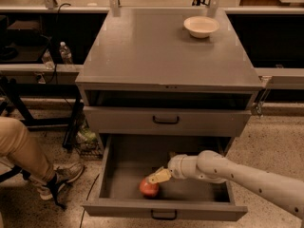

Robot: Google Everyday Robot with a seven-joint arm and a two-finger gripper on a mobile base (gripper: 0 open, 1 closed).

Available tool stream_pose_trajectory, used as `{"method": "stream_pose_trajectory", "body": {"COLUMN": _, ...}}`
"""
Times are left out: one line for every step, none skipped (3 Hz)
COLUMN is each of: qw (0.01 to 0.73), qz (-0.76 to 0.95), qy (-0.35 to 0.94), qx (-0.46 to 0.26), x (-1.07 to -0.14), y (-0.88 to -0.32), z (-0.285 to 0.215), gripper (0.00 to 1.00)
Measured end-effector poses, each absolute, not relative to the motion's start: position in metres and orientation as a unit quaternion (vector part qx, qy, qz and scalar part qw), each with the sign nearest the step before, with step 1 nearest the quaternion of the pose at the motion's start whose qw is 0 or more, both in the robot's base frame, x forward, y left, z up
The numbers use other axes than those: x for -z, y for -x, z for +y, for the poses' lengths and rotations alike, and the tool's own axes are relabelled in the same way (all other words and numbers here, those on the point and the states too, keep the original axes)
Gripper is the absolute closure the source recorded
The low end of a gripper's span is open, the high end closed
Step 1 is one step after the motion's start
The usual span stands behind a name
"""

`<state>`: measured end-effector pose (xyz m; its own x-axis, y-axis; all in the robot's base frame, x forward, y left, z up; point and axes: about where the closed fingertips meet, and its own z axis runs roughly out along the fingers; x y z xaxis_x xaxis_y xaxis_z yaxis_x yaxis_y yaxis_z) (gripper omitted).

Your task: Place apple into middle drawer

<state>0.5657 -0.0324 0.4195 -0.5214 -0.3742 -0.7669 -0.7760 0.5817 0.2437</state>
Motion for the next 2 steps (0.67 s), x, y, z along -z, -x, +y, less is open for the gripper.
{"method": "stream_pose_trajectory", "body": {"qw": 0.365, "qz": 0.822, "qy": 0.329, "qx": -0.288, "x": -0.436, "y": -0.578, "z": -0.06, "gripper": 0.0}}
{"method": "stream_pose_trajectory", "body": {"qw": 0.4, "qz": 0.824, "qy": 0.296, "qx": -0.27, "x": -0.466, "y": -0.594, "z": -0.107, "gripper": 0.0}}
